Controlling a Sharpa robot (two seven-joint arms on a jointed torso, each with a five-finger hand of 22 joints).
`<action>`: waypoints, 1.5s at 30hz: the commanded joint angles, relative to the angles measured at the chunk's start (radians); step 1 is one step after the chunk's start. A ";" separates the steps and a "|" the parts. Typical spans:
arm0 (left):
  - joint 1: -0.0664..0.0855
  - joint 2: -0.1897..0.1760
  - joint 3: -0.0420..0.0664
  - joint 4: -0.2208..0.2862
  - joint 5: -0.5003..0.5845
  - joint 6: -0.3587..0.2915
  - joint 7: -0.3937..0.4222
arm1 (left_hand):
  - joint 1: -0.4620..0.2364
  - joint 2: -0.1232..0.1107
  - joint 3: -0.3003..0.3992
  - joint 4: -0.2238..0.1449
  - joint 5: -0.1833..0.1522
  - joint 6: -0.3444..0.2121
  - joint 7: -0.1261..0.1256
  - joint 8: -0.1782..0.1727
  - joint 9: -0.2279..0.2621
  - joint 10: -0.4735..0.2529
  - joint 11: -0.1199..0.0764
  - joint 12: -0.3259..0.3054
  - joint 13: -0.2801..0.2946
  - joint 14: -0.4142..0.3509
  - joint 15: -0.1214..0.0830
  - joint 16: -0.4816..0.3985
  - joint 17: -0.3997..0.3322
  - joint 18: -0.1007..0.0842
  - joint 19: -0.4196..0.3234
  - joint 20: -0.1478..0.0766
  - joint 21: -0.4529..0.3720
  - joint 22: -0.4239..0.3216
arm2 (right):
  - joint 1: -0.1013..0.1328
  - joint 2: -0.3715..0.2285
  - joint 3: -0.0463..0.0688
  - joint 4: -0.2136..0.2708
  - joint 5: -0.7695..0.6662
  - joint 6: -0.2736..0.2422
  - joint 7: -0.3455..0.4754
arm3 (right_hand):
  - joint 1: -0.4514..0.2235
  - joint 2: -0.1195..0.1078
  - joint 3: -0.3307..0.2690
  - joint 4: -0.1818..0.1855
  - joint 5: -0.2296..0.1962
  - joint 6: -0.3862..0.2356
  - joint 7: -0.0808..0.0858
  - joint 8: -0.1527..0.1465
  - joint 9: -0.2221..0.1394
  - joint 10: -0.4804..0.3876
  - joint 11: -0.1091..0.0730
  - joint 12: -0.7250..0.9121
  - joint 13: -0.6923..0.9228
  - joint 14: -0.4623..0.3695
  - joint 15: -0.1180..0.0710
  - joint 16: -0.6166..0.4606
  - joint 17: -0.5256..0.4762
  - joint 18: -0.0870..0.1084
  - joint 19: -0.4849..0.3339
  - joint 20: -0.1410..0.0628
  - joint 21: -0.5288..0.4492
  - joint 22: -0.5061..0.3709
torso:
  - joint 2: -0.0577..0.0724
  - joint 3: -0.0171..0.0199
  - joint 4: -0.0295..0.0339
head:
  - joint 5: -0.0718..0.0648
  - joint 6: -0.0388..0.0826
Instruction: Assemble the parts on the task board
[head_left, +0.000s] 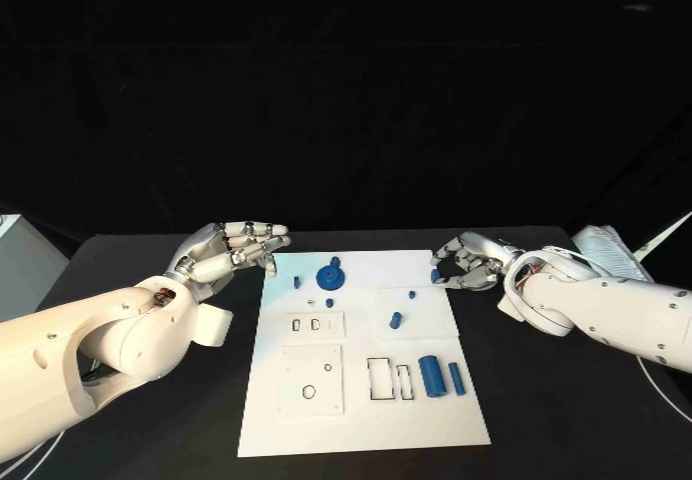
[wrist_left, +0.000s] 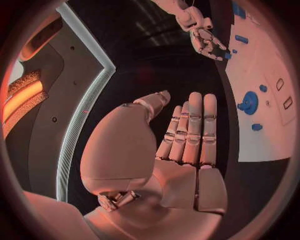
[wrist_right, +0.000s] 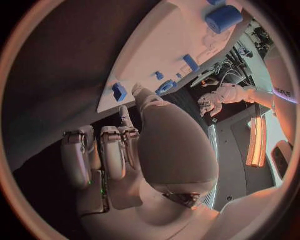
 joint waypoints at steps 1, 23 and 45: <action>0.001 0.001 0.001 0.000 -0.003 0.020 0.010 | -0.007 0.000 0.007 0.000 -0.004 -0.005 0.004 0.000 0.001 -0.001 0.004 -0.006 0.001 -0.007 -0.002 0.006 -0.001 0.014 -0.007 0.002 0.004 0.001 | -0.009 0.010 0.000 -0.013 -0.017 -0.016 -0.018 | -0.005 -0.004 -0.007 0.001 -0.007 -0.007 -0.002 -0.005 -0.001 0.095 0.006 -0.004 0.256 0.104 0.005 0.004 0.263 -0.012 0.101 0.005 -0.003 0.254 | 0.000 0.0000 -0.0012 | 0.005 -0.006; 0.001 -0.001 0.001 -0.003 -0.004 0.022 0.006 | -0.009 0.000 0.007 0.000 -0.004 -0.005 0.005 0.000 0.001 -0.002 0.004 -0.006 0.001 -0.008 -0.001 0.007 -0.001 0.014 -0.009 0.003 0.006 0.002 | -0.019 0.038 0.000 -0.050 -0.021 -0.043 -0.038 | -0.004 0.017 0.001 0.006 0.000 0.000 -0.002 -0.002 0.000 0.100 0.006 0.001 0.260 0.104 0.006 0.004 0.263 -0.013 0.104 0.007 0.001 0.258 | 0.000 0.0007 -0.0036 | 0.006 -0.016; 0.001 -0.003 0.001 -0.001 -0.007 0.026 -0.002 | -0.010 0.000 0.007 0.000 -0.004 -0.007 0.006 -0.001 0.002 -0.004 0.005 -0.006 0.000 -0.009 -0.001 0.008 -0.002 0.014 -0.011 0.003 0.007 0.003 | -0.026 0.059 0.000 -0.065 -0.020 -0.021 -0.033 | 0.023 0.047 0.089 -0.026 -0.069 0.063 -0.018 0.018 0.004 0.102 -0.007 0.004 0.263 0.104 -0.018 0.004 0.263 -0.014 0.106 -0.012 0.004 0.262 | -0.002 -0.0001 -0.0029 | 0.008 -0.022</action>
